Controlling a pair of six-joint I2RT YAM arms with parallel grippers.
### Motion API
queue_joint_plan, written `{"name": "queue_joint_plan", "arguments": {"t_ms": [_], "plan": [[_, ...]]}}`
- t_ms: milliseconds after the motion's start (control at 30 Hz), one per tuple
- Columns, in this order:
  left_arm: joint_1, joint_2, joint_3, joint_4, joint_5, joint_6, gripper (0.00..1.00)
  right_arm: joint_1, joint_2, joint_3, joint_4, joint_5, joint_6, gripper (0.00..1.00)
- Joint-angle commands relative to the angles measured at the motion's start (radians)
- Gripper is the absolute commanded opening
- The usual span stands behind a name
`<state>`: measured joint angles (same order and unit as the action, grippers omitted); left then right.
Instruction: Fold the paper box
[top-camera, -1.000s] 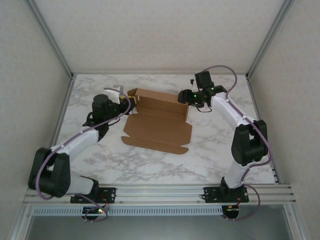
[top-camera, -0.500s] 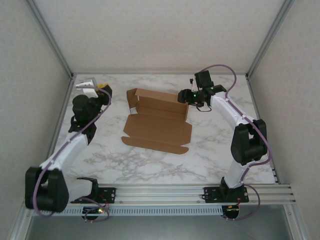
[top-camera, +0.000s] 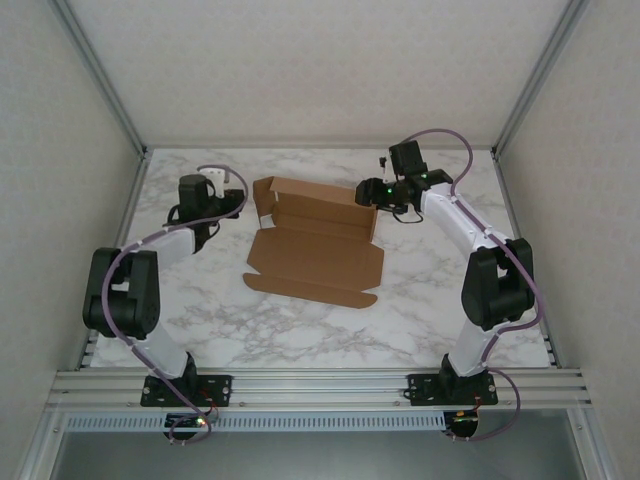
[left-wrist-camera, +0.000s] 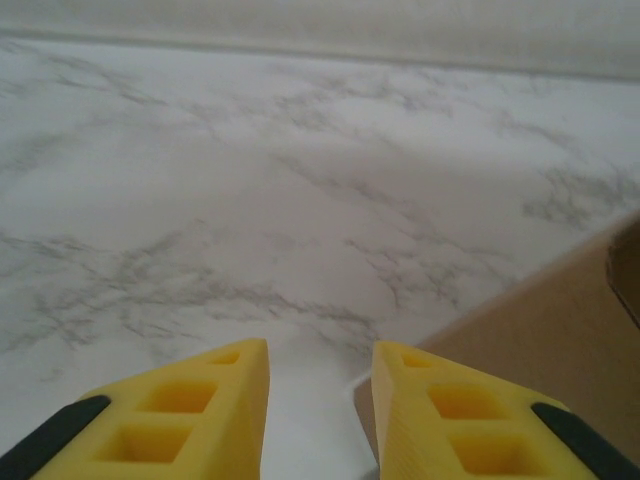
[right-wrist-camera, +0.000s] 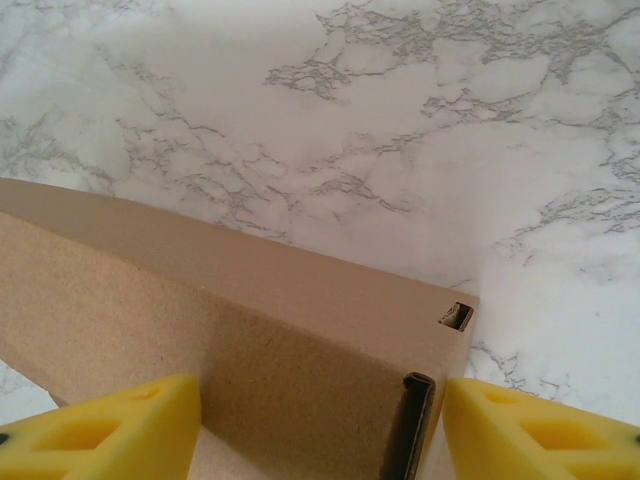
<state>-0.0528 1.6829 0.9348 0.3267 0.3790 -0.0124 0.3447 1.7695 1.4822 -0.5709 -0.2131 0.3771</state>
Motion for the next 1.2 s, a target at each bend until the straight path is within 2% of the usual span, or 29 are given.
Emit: {"name": "queue_joint_plan", "arguments": {"t_ms": [0,233,533,833,1167], "plan": [[-0.034,0.034,0.078,-0.072,0.069,0.100,0.34,0.010,0.044,0.013,-0.075,0.003,-0.012,0.65],[-0.107,0.115,0.177,-0.166,0.059,0.210,0.35,0.009,0.053,0.027,-0.086,-0.003,-0.023,0.65],[-0.145,0.137,0.196,-0.142,0.085,0.246,0.34,0.009,0.073,0.036,-0.098,-0.019,-0.033,0.65],[-0.195,0.120,0.166,-0.095,0.061,0.305,0.41,0.008,0.076,0.048,-0.112,-0.030,-0.041,0.65],[-0.203,0.149,0.205,-0.150,0.128,0.364,0.47,0.010,0.087,0.049,-0.112,-0.046,-0.044,0.65]]}}
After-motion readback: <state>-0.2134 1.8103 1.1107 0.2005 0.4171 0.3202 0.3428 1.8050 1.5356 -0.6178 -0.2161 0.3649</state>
